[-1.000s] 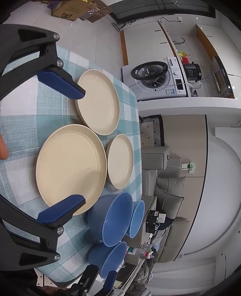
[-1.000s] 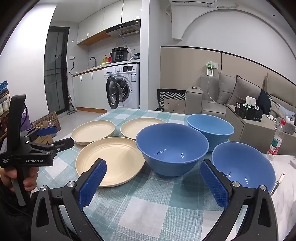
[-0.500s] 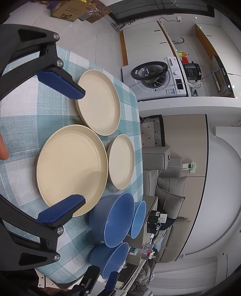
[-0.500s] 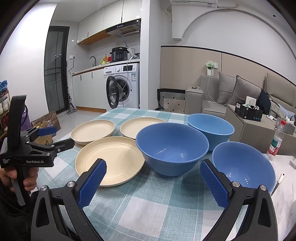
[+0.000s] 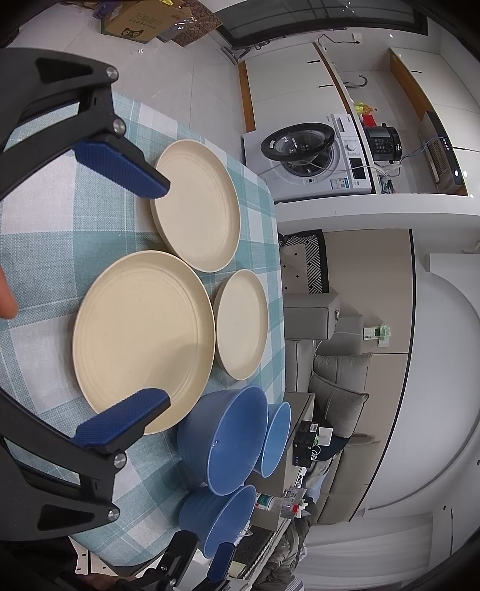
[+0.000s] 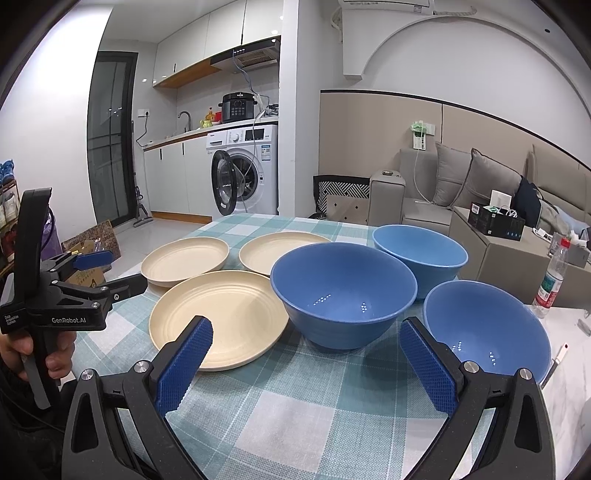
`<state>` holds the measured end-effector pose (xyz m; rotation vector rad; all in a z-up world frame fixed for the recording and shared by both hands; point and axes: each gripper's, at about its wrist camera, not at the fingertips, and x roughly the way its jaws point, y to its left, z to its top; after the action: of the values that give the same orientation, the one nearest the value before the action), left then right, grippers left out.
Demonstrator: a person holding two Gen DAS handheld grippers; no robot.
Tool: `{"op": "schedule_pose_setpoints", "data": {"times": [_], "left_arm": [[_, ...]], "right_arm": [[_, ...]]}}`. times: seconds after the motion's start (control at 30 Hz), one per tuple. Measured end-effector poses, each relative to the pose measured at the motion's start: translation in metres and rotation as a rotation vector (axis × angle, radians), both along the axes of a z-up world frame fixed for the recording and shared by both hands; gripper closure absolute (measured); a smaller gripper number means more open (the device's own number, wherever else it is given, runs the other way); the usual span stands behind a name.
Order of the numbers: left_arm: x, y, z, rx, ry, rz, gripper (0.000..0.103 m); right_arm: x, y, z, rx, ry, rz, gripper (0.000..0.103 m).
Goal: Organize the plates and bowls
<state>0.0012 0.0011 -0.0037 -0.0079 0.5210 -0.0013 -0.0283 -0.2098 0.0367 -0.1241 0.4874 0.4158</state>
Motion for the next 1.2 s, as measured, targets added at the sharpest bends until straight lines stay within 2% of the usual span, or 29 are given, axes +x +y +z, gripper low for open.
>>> {"op": "schedule_pose_setpoints", "data": {"times": [1.2], "left_arm": [[0.0057, 0.005, -0.0057, 0.002, 0.016, 0.001, 0.0]], "right_arm": [[0.0067, 0.0001, -0.0022, 0.001, 0.014, -0.012, 0.0]]}}
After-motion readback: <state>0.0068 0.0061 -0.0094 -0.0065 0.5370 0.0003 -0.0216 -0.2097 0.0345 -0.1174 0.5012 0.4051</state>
